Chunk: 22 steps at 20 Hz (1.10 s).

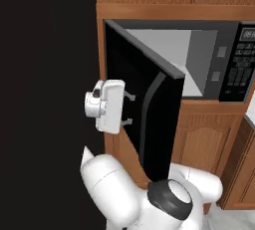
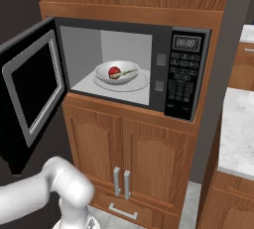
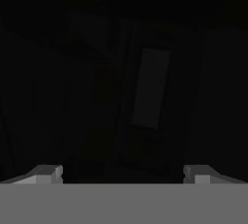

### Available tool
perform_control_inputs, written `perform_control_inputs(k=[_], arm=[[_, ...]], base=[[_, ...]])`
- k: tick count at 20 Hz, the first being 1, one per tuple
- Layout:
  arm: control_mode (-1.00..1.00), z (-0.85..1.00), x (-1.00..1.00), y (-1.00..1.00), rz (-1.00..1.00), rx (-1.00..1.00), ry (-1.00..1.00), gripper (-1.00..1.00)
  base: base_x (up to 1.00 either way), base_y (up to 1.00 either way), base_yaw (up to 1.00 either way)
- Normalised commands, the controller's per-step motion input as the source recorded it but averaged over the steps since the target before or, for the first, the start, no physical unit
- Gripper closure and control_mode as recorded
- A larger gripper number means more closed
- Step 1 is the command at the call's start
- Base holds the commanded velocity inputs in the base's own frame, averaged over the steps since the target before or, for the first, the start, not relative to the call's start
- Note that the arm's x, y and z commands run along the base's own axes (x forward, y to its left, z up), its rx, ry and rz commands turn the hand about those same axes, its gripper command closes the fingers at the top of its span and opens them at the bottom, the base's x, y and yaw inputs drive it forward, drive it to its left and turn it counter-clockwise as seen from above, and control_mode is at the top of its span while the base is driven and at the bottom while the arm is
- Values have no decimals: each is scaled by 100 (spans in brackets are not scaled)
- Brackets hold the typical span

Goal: Place the bowl containing the fish and onion in the microwave. Close the microwave door and press the start button to microwave the meal.

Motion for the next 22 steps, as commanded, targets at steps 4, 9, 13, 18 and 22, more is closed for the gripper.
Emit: perform_control_inputs(k=[4, 9, 13, 18, 22], arm=[[-100, 0, 0, -100, -5, 0, -4, -100], [-100, 0, 0, -100, 0, 1, -14, -100], [-100, -8, -17, -100, 0, 0, -15, -100], [-100, -17, -37, -100, 0, 0, -14, -100], [-100, -29, -13, -100, 0, 0, -25, -100]], base=[[0, 0, 0], [0, 0, 0], [0, 0, 0], [0, 0, 0], [0, 0, 0]])
